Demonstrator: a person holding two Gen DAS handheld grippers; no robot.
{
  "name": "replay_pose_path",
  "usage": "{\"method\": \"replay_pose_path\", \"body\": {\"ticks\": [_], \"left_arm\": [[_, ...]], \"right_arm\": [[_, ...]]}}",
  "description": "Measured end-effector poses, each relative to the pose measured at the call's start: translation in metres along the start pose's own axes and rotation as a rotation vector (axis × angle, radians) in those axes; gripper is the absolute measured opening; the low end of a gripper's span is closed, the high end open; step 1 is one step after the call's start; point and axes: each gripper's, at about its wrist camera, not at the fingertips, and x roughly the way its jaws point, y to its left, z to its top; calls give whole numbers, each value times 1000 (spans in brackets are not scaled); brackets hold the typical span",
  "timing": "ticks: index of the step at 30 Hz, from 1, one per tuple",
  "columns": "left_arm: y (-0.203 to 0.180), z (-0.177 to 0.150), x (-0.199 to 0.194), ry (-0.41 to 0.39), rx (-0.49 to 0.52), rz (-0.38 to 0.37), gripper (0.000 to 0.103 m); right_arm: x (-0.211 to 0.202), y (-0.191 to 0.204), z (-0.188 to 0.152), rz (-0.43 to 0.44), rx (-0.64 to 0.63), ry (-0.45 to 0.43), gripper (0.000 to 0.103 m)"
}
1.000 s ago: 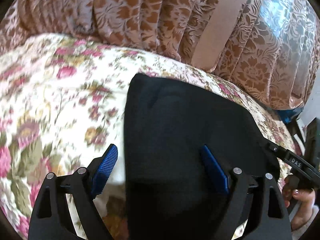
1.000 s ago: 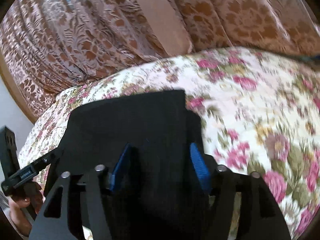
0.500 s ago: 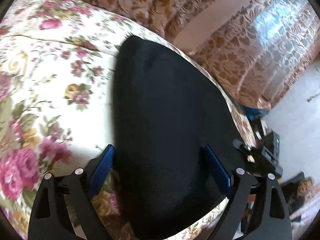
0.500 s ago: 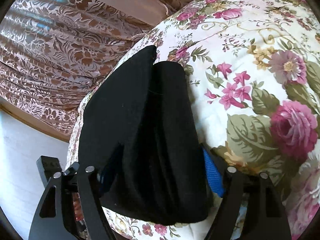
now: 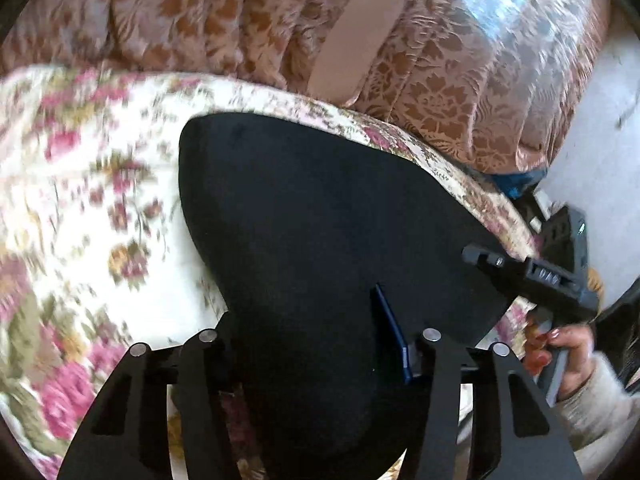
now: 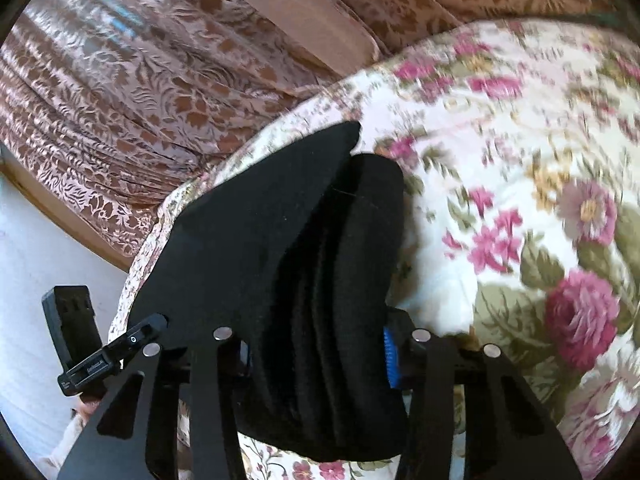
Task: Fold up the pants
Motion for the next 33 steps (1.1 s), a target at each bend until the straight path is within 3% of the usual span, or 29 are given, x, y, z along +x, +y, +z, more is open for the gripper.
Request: {"method": "replay_pose_path", "body": {"ticks": [3,10,22,28,31,33], "left_arm": [[-7,13,0,-12,74,34,53],[5,41,15,-36,64,62,53],[37,132,72,-133,49,130,53],[59,168,113,-133,39,134,53],[67,172,135,-108,42,144,53],[74,168,141,-111,37,141,58]], "right_arm": [[0,7,9,-8,-36,-28,43],[19,8,39,-1,-77,-85,43],[93,-7,144,28,-162,-173,44],[130,-27,180,9,-160,-177,44],[147,-46,184,-18,-114,-147,45],[155,-59,180,-24,-84,-123,49]]}}
